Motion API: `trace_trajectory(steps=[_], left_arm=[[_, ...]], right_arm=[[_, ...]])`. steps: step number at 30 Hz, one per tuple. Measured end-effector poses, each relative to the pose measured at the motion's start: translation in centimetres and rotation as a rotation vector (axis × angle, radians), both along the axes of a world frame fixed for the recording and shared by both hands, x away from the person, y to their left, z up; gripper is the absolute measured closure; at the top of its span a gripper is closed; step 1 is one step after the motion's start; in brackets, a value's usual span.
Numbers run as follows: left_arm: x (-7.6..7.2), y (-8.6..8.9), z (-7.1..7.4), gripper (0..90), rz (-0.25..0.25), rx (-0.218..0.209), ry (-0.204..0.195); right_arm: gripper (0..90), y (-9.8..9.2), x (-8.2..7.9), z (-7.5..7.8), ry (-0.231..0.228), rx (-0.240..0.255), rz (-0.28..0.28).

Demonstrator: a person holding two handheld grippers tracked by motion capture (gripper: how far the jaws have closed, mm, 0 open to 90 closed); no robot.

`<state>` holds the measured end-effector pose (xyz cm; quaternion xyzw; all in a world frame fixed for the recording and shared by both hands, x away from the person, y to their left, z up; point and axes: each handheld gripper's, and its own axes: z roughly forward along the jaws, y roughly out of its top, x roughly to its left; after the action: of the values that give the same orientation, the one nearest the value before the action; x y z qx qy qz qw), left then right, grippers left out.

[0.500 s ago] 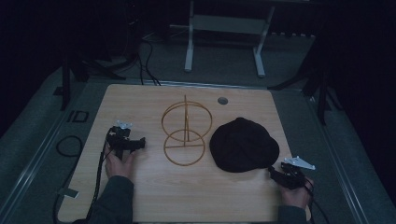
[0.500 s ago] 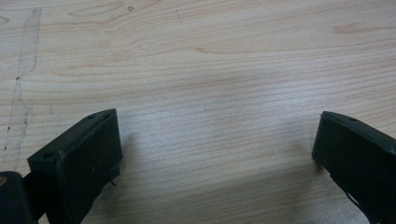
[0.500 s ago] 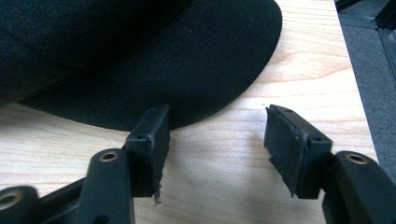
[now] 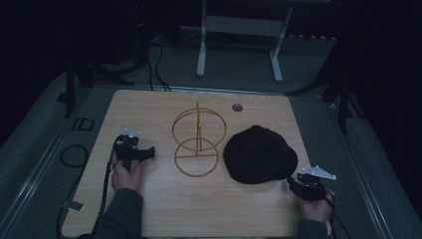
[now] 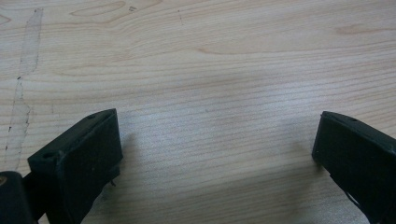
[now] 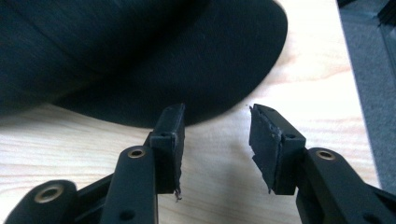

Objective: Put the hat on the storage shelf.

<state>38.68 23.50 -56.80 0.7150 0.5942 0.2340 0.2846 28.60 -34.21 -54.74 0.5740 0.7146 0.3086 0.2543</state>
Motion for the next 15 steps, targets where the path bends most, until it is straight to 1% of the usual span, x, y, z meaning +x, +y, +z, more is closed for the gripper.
trace_trajectory(steps=[4,7,8,11,12,15], left_arm=[[0.0,0.0,0.0,1.0,0.0,0.0,0.0],[0.0,0.0,0.0,1.0,0.0,0.0,0.0],[0.0,0.0,0.0,1.0,0.0,0.0,0.0],[0.0,0.0,0.0,1.0,0.0,0.0,0.0],[0.0,0.0,0.0,1.0,0.0,0.0,0.0],[0.0,0.0,0.0,1.0,0.0,0.0,0.0]], right_arm=[[54.3,0.3,0.0,0.9,-0.024,0.001,0.029],[53.9,0.4,0.0,1.3,-0.025,-0.003,0.039],[53.6,0.6,0.0,1.6,-0.027,-0.011,0.054],[52.8,0.8,0.1,1.9,-0.025,-0.016,0.066],[51.5,0.9,0.2,2.3,-0.011,-0.015,0.068],[51.1,1.0,0.4,2.8,-0.005,-0.016,0.074]])
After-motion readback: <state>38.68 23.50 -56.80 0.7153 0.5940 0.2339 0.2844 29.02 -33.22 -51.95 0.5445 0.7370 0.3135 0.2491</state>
